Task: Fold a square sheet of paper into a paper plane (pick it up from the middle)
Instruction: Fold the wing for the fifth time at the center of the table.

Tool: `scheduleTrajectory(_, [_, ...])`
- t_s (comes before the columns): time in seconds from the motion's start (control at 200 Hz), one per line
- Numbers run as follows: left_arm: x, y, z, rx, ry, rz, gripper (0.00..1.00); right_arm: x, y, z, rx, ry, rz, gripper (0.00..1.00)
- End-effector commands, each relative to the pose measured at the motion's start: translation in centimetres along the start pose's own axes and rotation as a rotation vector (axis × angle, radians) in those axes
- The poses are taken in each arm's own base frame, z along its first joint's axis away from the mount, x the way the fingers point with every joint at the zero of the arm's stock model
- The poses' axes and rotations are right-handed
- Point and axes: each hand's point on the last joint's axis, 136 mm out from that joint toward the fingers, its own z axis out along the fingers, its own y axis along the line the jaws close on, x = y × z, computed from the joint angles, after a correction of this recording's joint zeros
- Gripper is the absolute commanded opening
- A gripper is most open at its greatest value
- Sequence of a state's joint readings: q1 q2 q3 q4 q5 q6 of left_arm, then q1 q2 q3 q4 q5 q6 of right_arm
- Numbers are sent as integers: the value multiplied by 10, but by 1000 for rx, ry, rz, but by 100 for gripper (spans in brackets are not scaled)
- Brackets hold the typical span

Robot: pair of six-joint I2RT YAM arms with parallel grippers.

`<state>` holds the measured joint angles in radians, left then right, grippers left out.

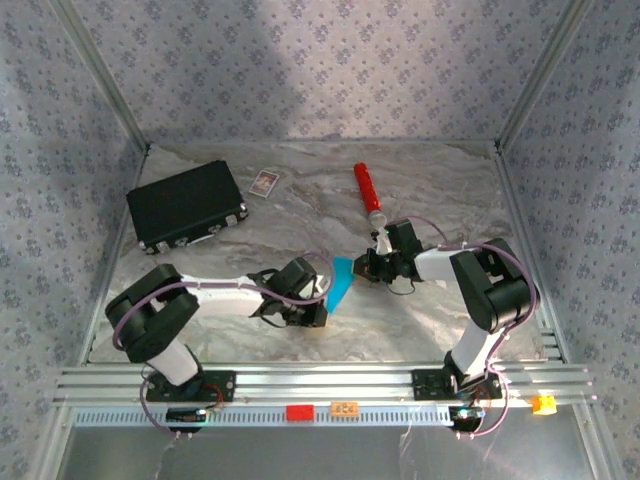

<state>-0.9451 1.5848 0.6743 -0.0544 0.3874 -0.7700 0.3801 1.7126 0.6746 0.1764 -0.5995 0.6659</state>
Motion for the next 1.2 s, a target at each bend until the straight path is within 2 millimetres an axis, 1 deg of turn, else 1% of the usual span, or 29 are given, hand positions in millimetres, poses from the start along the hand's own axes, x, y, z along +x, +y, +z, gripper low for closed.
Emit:
scheduleTrajectory(0.0, [3,2,-12,-34,-19,-1,9,15,-41,0,148,21,89,7])
scheduleTrajectory(0.095, [-16,-12,-23,5,-93,8,9,13,-38,-1,138,19,84,7])
scheduleTrajectory(0.17, [-32,-20,-25,44,-128,-1,9,13,-36,0,131,22,81,7])
scheduleTrajectory(0.365, [-74,-41,-21,128,-169,-16,9,11,-34,-1,126,22,79,7])
scheduleTrajectory(0.48, [-94,-48,-11,149,-168,-14,9,12,-34,0,123,26,80,7])
scheduleTrajectory(0.62, [-105,-43,12,133,-142,-34,9,11,-33,0,118,22,83,7])
scheduleTrajectory(0.72, [-113,-48,21,160,-138,-41,9,10,-32,0,115,19,82,7])
scheduleTrajectory(0.795, [-117,-54,23,168,-142,-33,9,11,-32,0,116,20,80,7])
scheduleTrajectory(0.864, [-121,-54,23,157,-149,-26,9,11,-32,-1,117,21,79,7])
scheduleTrajectory(0.939, [-123,-48,22,128,-156,-24,9,13,-33,0,117,23,79,7])
scheduleTrajectory(1.014, [-124,-49,22,123,-155,-16,9,13,-34,-1,121,22,79,7])
scheduleTrajectory(1.194, [-121,-41,34,92,-110,-23,10,14,-36,1,122,24,87,7])
